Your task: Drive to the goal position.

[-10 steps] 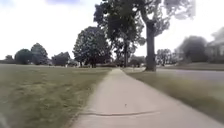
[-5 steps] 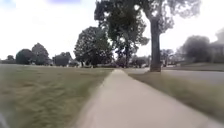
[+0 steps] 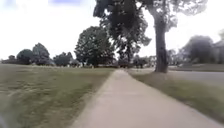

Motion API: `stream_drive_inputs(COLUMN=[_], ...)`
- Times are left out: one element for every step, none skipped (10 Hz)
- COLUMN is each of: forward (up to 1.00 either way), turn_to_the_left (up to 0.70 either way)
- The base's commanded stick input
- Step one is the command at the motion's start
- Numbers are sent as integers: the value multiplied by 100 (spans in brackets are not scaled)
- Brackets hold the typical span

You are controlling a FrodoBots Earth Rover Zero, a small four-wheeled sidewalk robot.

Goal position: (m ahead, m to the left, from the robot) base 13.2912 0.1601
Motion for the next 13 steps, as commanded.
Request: stream_drive_inputs(forward=[100, 100, 100, 100, 100, 100, 100, 100, 100, 100, 100, 100, 100], turn_to_the_left=[-32, -37, 0, 0, 0, 0, 0, 0, 0, 0, 0, 0, 0])
